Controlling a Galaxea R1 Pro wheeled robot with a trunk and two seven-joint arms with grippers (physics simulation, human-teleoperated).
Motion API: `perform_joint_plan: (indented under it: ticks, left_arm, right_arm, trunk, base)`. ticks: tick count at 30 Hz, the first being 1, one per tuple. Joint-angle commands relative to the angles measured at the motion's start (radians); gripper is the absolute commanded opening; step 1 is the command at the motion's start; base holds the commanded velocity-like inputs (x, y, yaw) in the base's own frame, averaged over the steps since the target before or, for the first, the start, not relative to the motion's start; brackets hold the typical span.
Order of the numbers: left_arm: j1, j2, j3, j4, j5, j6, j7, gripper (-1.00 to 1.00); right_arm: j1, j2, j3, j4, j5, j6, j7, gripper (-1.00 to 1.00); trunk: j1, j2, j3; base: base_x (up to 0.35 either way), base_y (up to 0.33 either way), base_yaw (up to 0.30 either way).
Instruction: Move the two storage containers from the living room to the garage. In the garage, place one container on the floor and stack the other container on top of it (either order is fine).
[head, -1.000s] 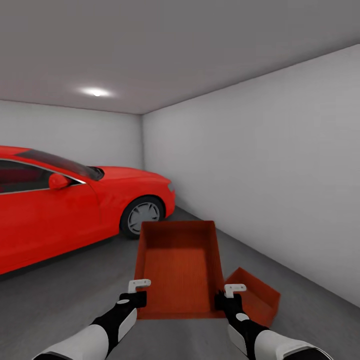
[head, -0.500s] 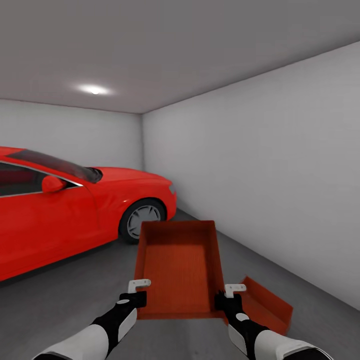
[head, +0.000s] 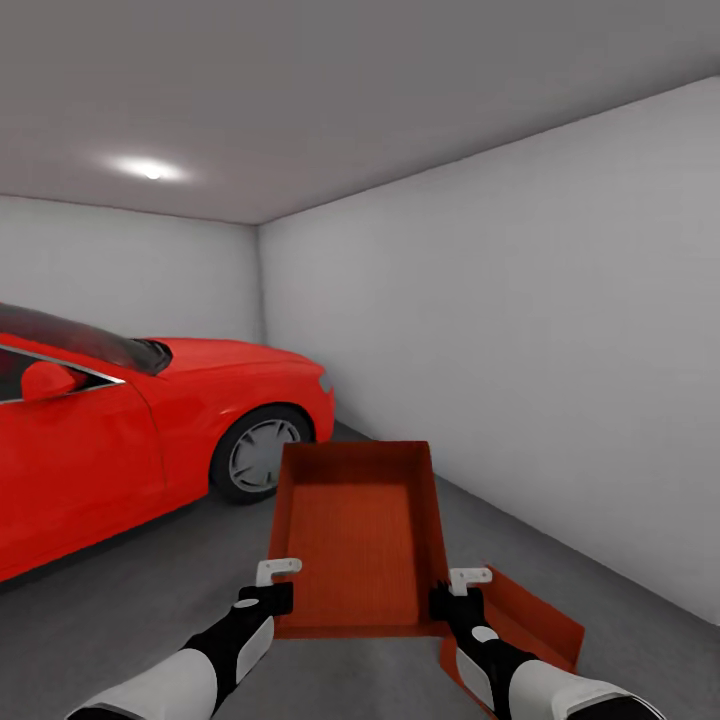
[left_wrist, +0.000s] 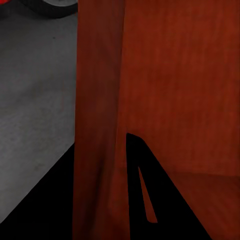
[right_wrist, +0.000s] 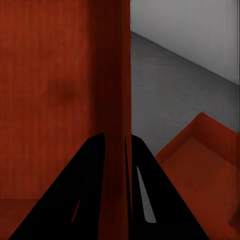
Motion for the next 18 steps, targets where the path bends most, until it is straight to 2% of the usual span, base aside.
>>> perform_joint_plan:
  ticks: [1,18]
  left_arm:
    - [0.0,0.019,0.017,-0.005,-0.011,-0.011,0.012,-1.0]
    - [0.0,0.018,0.017,-0.003,-0.011,-0.011,0.012,-1.0]
  right_arm:
    - [0.0,-0.007,-0.054,0.004,-0.035,-0.006,-0.002,-1.0]
    - [0.0,-0.009,-0.054,0.004,-0.035,-0.006,-0.002,-1.0]
  trunk:
    - [0.001,0.0,0.0]
    - [0.001,0.0,0.0]
  base:
    - [0.321,0.1,-0.266]
    - [0.321,0.142,-0.269]
